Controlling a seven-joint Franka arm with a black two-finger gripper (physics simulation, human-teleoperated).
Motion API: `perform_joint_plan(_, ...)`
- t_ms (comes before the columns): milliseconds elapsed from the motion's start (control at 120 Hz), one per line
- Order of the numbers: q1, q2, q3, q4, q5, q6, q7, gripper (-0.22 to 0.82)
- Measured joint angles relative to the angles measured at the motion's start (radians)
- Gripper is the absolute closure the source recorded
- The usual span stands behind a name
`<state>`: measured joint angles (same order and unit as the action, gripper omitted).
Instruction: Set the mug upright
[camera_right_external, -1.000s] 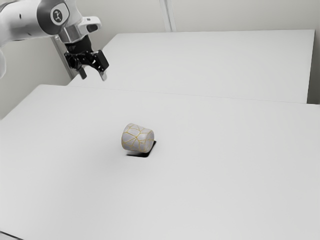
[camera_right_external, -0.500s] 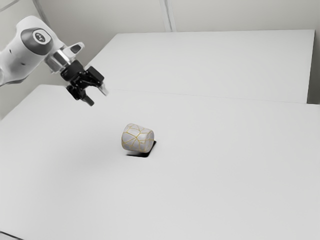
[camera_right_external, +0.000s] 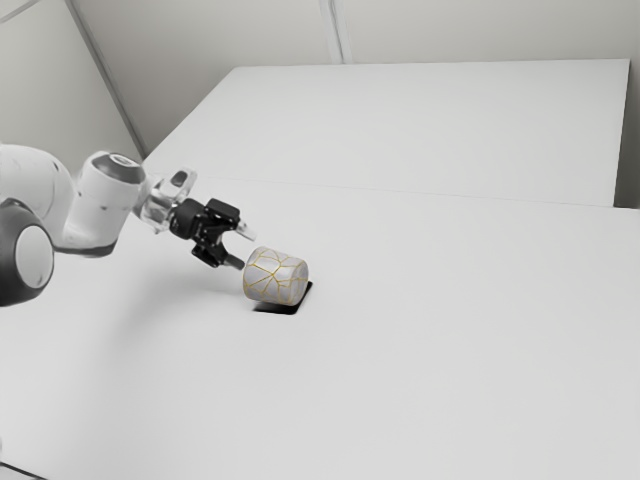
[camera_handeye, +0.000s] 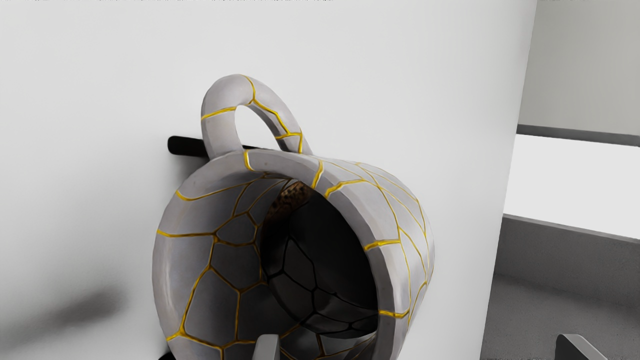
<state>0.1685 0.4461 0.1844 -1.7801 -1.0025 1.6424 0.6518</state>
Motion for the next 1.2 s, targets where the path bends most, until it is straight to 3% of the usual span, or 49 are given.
perform_joint_plan(250, -0.001, 0.033, -0.035, -0.040, -0.125, -0.016, 0.105, 0.01)
perform_joint_plan(442, 0.004, 0.039, -0.037, -0.043, -0.164, -0.041, 0.160, 0.48)
perform_joint_plan(650, 0.024, 0.039, -0.037, -0.048, -0.231, -0.083, 0.202, 0.70)
perform_joint_plan(900, 0.016, -0.021, -0.034, -0.050, -0.225, -0.113, 0.215, 0.76)
perform_joint_plan(1200, -0.094, -0.232, -0.058, -0.031, 0.372, 0.047, 0.060, 0.79)
